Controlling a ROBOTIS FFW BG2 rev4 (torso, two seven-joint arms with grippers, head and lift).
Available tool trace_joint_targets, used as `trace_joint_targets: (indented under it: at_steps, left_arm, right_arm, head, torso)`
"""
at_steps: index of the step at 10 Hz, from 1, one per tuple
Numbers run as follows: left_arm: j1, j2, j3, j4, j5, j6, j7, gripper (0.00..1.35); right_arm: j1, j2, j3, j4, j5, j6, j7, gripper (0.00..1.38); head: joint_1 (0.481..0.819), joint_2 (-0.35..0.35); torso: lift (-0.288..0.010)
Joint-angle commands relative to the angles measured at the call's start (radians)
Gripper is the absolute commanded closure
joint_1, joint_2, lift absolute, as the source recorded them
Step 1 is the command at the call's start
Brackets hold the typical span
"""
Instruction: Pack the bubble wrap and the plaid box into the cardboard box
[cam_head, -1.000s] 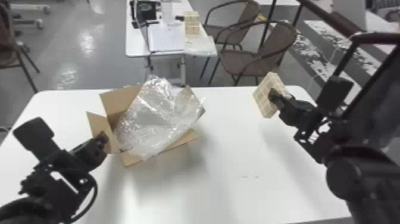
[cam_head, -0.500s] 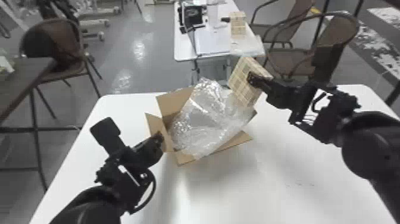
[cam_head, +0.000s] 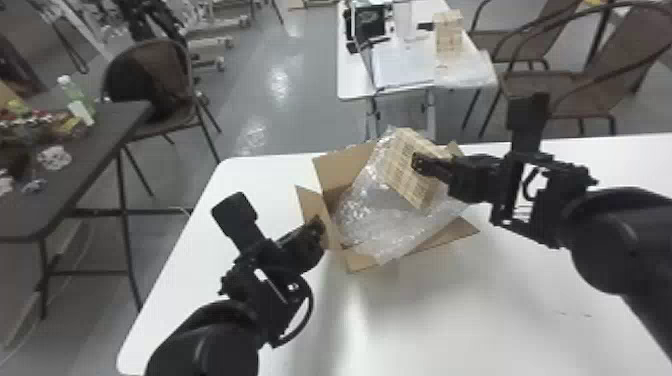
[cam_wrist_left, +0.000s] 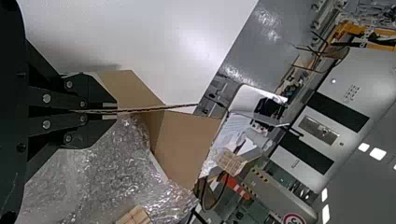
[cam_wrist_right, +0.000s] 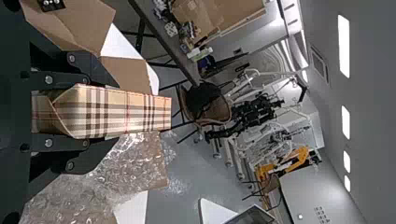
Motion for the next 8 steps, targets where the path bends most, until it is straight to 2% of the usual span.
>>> trace_joint_targets:
  at_steps: [1, 2, 3, 4, 5, 6, 8]
  left_arm:
    - [-0.001, -0.003, 0.0, 0.0, 0.0, 0.0, 0.0, 1.22]
    - [-0.001, -0.003, -0.001, 0.0, 0.0, -0.002, 0.0, 1.22]
    - [-0.001, -0.003, -0.001, 0.0, 0.0, -0.003, 0.0, 1.22]
    - [-0.001, -0.003, -0.001, 0.0, 0.0, -0.006, 0.0, 1.22]
    - [-0.001, -0.003, -0.003, 0.003, 0.0, -0.011, 0.0, 1.22]
    - [-0.002, -0.003, -0.001, 0.009, 0.0, -0.018, -0.001, 1.22]
    - [-0.004, -0.003, 0.008, 0.014, 0.0, -0.018, -0.005, 1.22]
  right_arm:
    - [-0.025, 0.001, 0.0, 0.071, 0.04, -0.027, 0.066, 1.01]
    - [-0.053, 0.007, 0.0, 0.134, 0.066, -0.056, 0.155, 0.42]
    - [-0.054, 0.006, -0.001, 0.143, 0.075, -0.096, 0.181, 0.01]
    - [-0.028, -0.002, -0.026, 0.103, 0.086, -0.157, 0.18, 0.07]
    - [0.021, -0.007, -0.086, 0.029, 0.102, -0.215, 0.155, 0.19]
    - [0.087, -0.013, -0.149, -0.064, 0.115, -0.258, 0.1, 0.27]
    - [0.165, -0.048, -0.227, -0.19, 0.092, -0.275, 0.043, 0.33]
  head:
    - [0.695, 0.24]
    - [0.695, 0.24]
    - [0.695, 0.241]
    - [0.695, 0.24]
    - [0.695, 0.233]
    - [0.685, 0.213]
    - [0.663, 0.165]
  torso:
    - [-0.1]
    - [-0.1]
    - [-0.1]
    - [-0.1]
    - [-0.1]
    - [-0.1]
    - [-0.1]
